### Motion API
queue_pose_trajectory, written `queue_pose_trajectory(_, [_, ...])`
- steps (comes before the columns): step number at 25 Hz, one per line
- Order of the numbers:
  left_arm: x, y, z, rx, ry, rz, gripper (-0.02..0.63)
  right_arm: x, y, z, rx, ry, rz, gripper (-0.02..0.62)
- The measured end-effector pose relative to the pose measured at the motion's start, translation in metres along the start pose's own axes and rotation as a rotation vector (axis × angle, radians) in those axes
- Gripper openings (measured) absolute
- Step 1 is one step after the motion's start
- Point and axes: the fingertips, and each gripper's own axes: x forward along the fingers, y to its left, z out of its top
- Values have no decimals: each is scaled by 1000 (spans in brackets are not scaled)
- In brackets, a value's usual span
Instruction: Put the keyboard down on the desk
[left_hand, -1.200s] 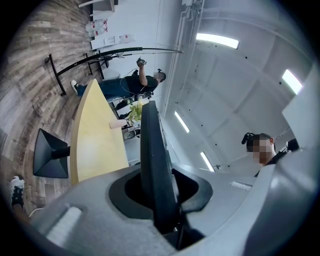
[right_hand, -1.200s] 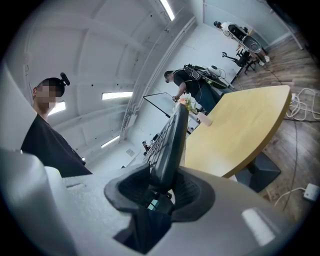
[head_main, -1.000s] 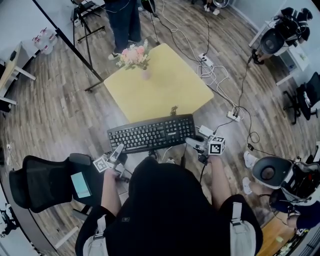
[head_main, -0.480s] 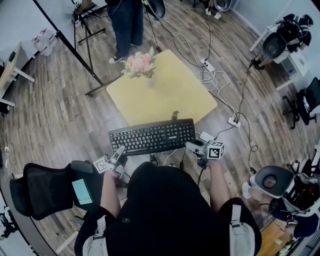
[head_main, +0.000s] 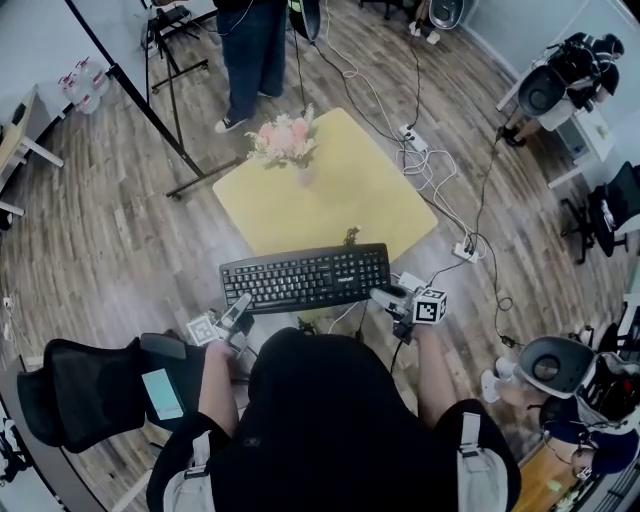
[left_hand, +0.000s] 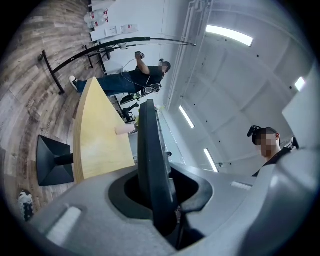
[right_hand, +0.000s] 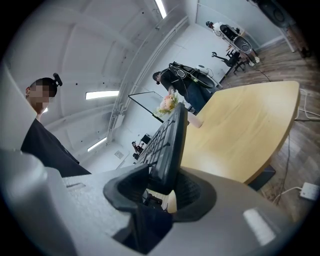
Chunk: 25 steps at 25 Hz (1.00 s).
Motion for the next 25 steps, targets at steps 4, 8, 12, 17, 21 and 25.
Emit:
queue_pose_trajectory(4, [5, 8, 11, -5, 33, 13, 87, 11, -5, 6, 14, 3, -15, 149])
queue_pose_trajectory(8, [8, 22, 25, 12, 58, 39, 87, 23, -14, 12, 23, -1, -28, 150])
queue_pose_trajectory(12, [16, 27, 32, -26, 68, 14, 87, 30, -22, 12, 45, 3, -56, 155])
queue_pose_trajectory(17, [21, 39, 47, -12, 109, 17, 89, 44, -27, 17, 57, 1, -77, 160])
queue_pose_trajectory(21, [26, 52, 54, 1, 145, 21, 92, 51, -37, 19, 61, -7, -97, 163])
queue_pose_trajectory(25, [28, 70, 54, 6, 197, 61, 94, 55, -42, 19, 78, -8, -119, 167])
